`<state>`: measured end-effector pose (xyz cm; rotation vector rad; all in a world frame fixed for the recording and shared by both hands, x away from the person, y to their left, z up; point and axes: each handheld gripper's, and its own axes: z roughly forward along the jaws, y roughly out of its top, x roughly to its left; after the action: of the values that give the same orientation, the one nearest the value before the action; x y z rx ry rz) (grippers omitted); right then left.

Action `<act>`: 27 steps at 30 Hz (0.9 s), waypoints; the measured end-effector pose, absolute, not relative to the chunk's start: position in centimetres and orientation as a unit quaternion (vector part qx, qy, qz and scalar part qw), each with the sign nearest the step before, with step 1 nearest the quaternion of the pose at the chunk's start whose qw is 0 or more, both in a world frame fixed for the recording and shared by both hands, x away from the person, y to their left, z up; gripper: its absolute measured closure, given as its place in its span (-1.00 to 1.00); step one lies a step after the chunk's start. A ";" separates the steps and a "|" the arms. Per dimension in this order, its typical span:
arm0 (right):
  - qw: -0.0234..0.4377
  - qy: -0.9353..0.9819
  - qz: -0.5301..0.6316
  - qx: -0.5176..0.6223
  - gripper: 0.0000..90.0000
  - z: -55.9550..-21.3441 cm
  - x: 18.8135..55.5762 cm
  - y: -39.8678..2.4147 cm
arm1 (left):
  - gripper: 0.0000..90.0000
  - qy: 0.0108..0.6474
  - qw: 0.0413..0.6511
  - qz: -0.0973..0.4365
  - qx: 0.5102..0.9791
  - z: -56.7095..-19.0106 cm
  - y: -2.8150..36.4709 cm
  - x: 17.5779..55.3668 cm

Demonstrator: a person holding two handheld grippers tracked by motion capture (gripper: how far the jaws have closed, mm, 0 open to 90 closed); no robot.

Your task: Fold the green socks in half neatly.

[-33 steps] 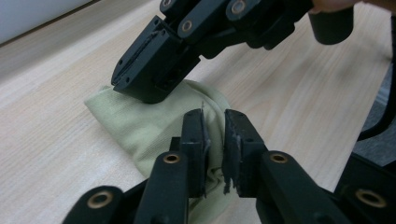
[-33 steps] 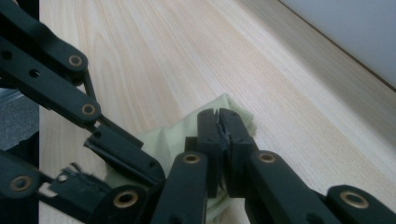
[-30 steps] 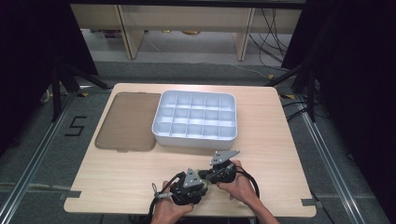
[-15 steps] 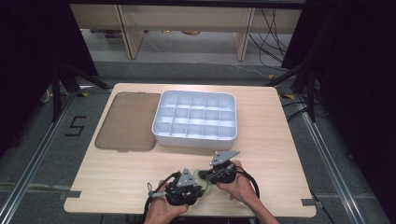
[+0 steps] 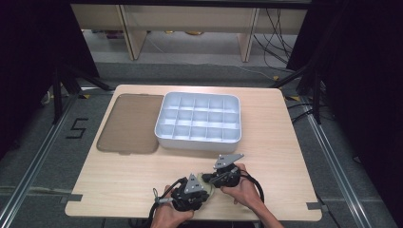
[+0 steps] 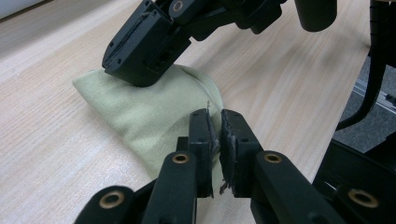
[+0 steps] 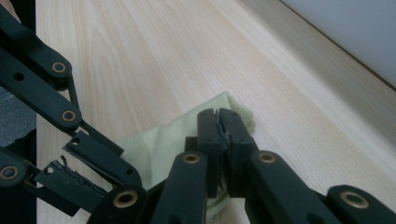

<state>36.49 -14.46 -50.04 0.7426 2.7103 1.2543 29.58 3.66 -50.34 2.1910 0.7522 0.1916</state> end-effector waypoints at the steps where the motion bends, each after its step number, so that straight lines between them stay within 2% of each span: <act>1: 0.029 0.879 0.407 0.245 0.95 -50.1 36.5 -14.4 | 0.83 0.298 0.396 0.079 0.865 -50.4 3.7 29.6; 10: 0.020 0.873 0.415 0.257 0.87 -50.1 36.5 -14.7 | 0.83 0.300 0.401 0.086 0.861 -50.5 3.7 29.3; 17: 0.012 0.844 0.450 0.290 0.53 -49.3 37.1 -16.1 | 0.83 0.304 0.407 0.082 0.857 -50.6 3.7 29.2; 18: 0.012 0.844 0.450 0.290 0.53 -49.3 37.1 -16.1 | 0.83 0.304 0.407 0.082 0.857 -50.6 3.7 29.2; 21: 0.000 0.832 0.462 0.307 0.34 -49.0 37.3 -16.7 | 0.82 0.306 0.408 0.081 0.857 -50.6 3.8 29.2; 22: 0.000 0.832 0.462 0.307 0.34 -49.0 37.3 -16.7 | 0.82 0.306 0.408 0.081 0.857 -50.6 3.8 29.2; 23: -0.024 0.829 0.461 0.317 0.16 -49.1 37.3 -16.6 | 0.82 0.305 0.408 0.081 0.857 -50.6 3.8 29.2; 27: -0.020 0.836 0.443 0.324 0.07 -49.3 37.4 -16.5 | 0.82 0.306 0.408 0.081 0.856 -50.6 3.8 29.2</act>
<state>37.40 -16.49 -49.35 1.0298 2.6584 1.4102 29.21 3.77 -50.64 2.1580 0.7701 0.2030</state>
